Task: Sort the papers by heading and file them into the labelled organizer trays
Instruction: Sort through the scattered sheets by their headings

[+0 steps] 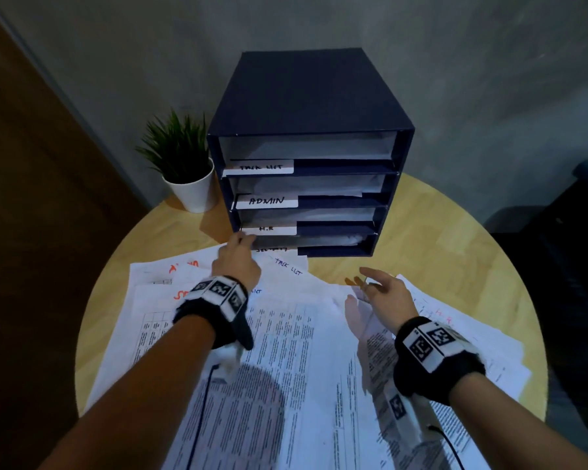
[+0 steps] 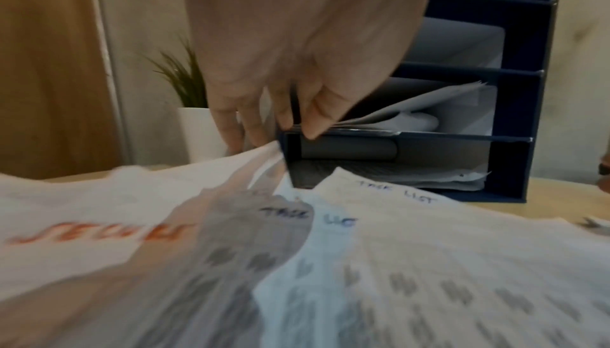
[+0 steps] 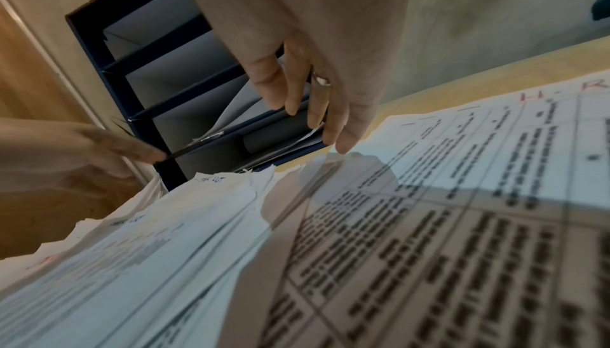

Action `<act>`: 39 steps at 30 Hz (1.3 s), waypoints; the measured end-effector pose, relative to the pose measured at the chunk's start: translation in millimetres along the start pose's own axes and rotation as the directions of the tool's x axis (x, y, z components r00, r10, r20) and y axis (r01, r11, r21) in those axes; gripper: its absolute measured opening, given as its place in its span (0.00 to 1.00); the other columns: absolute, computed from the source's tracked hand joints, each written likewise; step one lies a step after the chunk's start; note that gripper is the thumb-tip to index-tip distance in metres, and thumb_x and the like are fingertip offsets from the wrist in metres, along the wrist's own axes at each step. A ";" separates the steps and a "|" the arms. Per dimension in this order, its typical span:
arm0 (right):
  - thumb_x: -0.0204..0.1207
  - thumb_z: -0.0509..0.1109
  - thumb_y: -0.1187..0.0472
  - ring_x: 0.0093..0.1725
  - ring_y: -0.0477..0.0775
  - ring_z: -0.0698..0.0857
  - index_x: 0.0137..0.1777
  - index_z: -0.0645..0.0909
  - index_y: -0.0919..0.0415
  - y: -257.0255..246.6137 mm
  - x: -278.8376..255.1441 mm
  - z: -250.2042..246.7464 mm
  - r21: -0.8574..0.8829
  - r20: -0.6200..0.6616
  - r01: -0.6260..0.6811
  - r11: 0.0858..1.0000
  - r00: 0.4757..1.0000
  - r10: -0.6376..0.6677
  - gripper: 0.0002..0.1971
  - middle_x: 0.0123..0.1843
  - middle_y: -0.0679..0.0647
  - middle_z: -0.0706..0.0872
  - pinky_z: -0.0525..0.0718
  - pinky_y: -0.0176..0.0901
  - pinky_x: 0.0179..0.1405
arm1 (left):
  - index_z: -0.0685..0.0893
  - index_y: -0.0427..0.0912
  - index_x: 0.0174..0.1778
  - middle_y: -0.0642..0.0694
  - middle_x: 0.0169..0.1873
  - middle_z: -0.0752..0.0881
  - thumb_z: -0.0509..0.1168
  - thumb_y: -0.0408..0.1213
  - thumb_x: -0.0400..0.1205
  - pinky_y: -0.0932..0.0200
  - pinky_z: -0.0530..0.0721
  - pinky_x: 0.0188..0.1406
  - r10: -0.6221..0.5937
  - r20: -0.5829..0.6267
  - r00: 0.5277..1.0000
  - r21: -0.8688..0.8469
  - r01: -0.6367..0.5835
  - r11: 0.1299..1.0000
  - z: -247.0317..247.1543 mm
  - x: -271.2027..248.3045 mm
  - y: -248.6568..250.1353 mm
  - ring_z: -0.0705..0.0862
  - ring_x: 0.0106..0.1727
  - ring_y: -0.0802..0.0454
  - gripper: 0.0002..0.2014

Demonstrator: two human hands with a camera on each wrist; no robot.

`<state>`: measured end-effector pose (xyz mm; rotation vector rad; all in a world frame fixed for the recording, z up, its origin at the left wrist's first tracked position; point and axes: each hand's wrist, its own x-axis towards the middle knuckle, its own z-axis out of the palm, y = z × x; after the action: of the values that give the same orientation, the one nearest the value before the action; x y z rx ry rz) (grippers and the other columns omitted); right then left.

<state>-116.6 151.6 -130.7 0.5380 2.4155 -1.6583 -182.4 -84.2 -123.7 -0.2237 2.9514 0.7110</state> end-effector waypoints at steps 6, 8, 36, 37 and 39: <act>0.82 0.62 0.64 0.64 0.57 0.81 0.69 0.80 0.60 5.0 -8.6 6.2 -0.056 0.032 -0.023 0.998 0.999 0.025 0.16 0.71 0.58 0.80 0.76 0.40 0.55 | 0.84 0.35 0.56 0.30 0.61 0.82 0.51 0.22 0.81 0.39 0.83 0.60 -0.304 0.018 0.953 -0.363 0.289 0.886 -9.9 -26.7 -39.3 0.81 0.61 0.27 0.18; 0.83 0.61 0.64 0.69 0.58 0.78 0.69 0.79 0.62 4.3 -12.1 12.0 -0.068 0.050 -0.018 0.998 0.999 0.021 0.16 0.73 0.59 0.79 0.76 0.43 0.63 | 0.81 0.34 0.63 0.30 0.67 0.79 0.52 0.23 0.82 0.42 0.81 0.65 -0.342 0.095 0.935 -0.302 0.354 0.885 -10.0 -35.3 -46.2 0.79 0.66 0.30 0.18; 0.74 0.72 0.67 0.72 0.65 0.76 0.84 0.45 0.51 -13.6 -42.7 22.5 0.063 0.033 0.019 0.998 0.999 -0.021 0.46 0.78 0.63 0.69 0.76 0.59 0.71 | 0.81 0.44 0.54 0.36 0.59 0.85 0.60 0.34 0.85 0.34 0.78 0.67 -0.092 -0.012 0.996 -0.853 0.038 0.520 -43.2 -68.5 -4.1 0.83 0.63 0.35 0.06; 0.74 0.72 0.68 0.68 0.64 0.79 0.83 0.46 0.53 -15.6 -44.4 20.3 0.115 0.017 0.008 0.993 1.000 -0.010 0.46 0.74 0.64 0.73 0.77 0.57 0.69 | 0.81 0.43 0.58 0.37 0.61 0.85 0.60 0.36 0.85 0.36 0.77 0.69 -0.096 -0.031 0.995 -0.856 0.023 0.516 -48.5 -69.2 -4.0 0.83 0.64 0.37 0.08; 0.75 0.72 0.68 0.58 0.60 0.81 0.81 0.55 0.57 -18.9 -50.7 16.9 0.150 0.044 -0.010 0.989 0.999 0.003 0.39 0.66 0.63 0.80 0.79 0.52 0.63 | 0.78 0.41 0.67 0.44 0.64 0.83 0.59 0.37 0.86 0.44 0.74 0.73 -0.129 -0.044 0.991 -0.874 0.025 0.486 -60.9 -73.9 -2.4 0.82 0.65 0.44 0.14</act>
<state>-78.2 119.7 -103.9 0.5250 2.2685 -1.8400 -112.9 -105.4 -61.3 -0.4592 2.2959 2.1972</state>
